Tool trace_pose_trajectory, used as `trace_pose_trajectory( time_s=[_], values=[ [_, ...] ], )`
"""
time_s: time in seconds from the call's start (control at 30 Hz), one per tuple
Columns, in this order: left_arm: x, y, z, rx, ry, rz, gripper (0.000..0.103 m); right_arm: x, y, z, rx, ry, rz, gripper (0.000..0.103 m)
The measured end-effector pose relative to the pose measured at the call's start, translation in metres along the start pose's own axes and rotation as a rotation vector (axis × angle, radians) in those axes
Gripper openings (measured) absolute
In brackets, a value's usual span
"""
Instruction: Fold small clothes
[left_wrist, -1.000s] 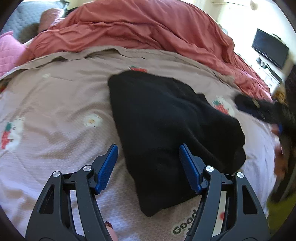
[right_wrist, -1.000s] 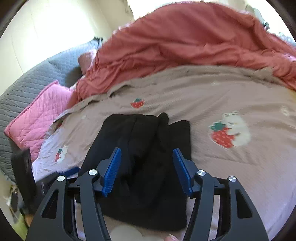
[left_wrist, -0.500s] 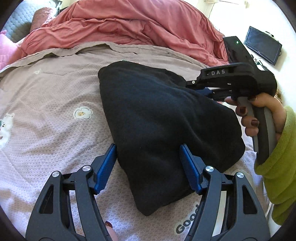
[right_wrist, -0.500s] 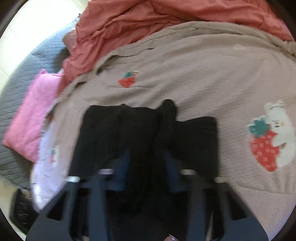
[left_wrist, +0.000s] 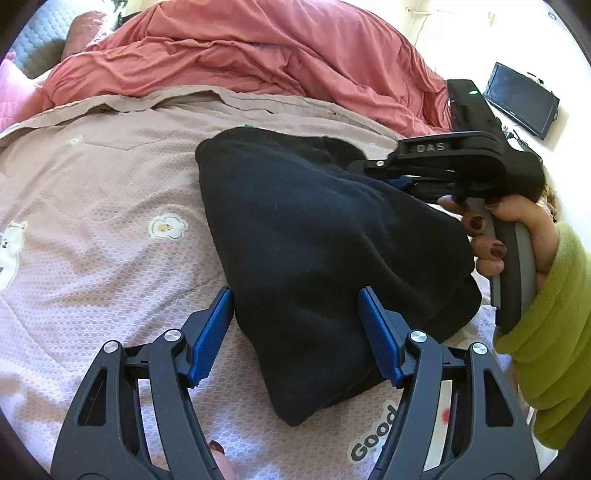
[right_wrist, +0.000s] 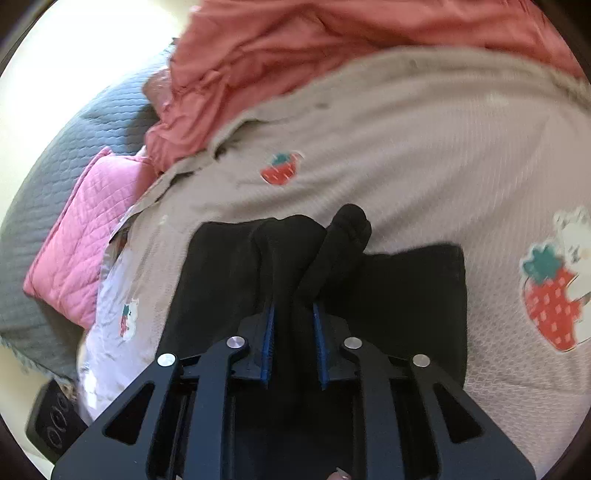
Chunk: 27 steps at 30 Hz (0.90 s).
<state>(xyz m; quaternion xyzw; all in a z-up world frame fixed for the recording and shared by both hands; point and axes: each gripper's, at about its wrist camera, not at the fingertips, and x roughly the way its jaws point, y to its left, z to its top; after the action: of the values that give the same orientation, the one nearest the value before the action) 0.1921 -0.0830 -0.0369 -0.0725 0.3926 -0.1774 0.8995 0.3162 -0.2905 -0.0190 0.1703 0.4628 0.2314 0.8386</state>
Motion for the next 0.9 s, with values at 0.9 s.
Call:
trace_pose_trajectory(
  time_s=[0.9],
  values=[
    [-0.014, -0.024, -0.003, 0.086, -0.061, -0.066, 0.063, -0.041, -0.030, -0.027, -0.075, -0.086, -0.180, 0.024]
  ],
)
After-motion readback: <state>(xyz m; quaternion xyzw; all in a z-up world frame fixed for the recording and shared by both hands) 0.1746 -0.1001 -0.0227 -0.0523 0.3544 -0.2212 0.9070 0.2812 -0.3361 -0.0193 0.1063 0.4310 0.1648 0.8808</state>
